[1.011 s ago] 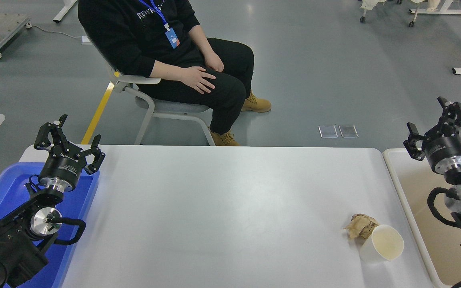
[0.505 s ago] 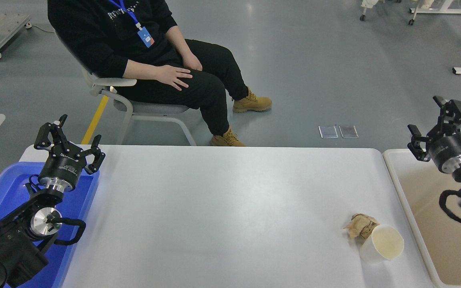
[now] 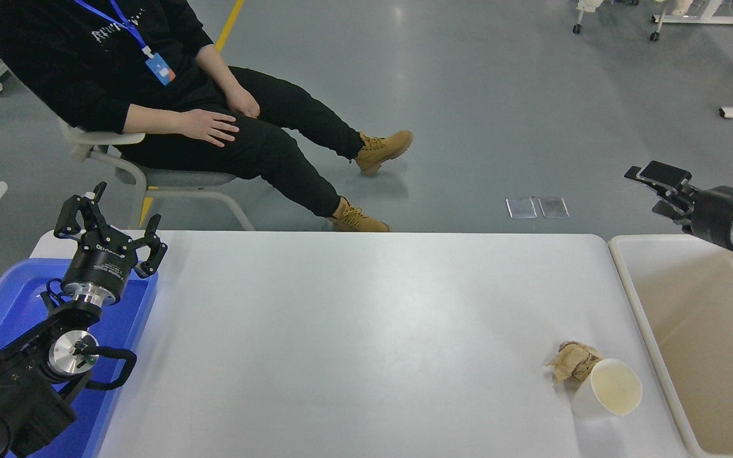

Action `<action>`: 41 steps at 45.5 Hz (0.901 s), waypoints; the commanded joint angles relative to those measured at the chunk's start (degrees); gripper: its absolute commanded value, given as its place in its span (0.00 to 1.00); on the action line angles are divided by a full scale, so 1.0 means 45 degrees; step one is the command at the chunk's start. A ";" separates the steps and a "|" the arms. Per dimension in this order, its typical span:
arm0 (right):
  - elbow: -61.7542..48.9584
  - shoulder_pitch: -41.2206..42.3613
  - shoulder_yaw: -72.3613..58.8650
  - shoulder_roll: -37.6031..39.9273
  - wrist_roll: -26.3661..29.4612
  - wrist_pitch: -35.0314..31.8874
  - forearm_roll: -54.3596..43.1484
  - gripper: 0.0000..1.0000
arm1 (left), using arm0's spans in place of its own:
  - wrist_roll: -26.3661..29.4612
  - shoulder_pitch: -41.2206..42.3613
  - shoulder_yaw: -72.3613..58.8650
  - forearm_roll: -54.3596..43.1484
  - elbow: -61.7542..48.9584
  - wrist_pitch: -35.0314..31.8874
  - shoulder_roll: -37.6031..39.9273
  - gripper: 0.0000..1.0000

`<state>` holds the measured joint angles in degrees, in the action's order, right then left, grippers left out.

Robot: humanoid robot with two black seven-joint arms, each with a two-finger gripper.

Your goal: Clean the table surface

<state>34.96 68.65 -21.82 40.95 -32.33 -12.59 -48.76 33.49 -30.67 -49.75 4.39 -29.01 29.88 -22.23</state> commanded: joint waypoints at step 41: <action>0.5962 -0.0861 -0.1090 0.3458 -0.1740 0.0904 -0.8266 0.98 | 0.0000 0.0000 0.0000 0.0002 0.0001 0.0000 -0.0001 1.00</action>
<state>60.86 68.12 -26.90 55.90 -39.84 -10.78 -84.85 33.49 -30.67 -49.75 4.38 -29.00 29.88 -22.24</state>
